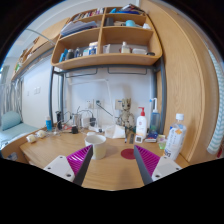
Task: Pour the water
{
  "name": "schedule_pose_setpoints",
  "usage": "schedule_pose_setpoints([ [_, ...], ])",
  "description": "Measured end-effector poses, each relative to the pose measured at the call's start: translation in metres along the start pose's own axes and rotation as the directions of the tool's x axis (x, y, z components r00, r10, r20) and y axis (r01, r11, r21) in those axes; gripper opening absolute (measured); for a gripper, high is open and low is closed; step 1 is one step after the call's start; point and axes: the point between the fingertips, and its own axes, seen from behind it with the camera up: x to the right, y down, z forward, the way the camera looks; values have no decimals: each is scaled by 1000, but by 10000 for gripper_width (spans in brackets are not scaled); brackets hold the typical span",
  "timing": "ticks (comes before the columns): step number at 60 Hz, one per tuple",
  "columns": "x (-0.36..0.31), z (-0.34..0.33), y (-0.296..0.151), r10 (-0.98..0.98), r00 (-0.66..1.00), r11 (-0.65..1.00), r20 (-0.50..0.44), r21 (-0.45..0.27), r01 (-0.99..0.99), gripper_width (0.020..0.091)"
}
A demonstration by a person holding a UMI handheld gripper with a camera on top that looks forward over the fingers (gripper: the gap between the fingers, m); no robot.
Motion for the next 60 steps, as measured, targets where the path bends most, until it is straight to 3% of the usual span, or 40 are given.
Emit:
schedule_pose_setpoints([
  [10,50,-11,-1,34,998,998,-46,46,-32,856],
  [26,185,-10,22,35,966,999,-254,0,-37,859],
  [46,226,51,21,108,968,994,-228,10,-109,850],
  [54,229,65,16,85,970,996,-227,16,-83,719],
  [60,220,70,16,56,975,998,-214,6,-56,546],
])
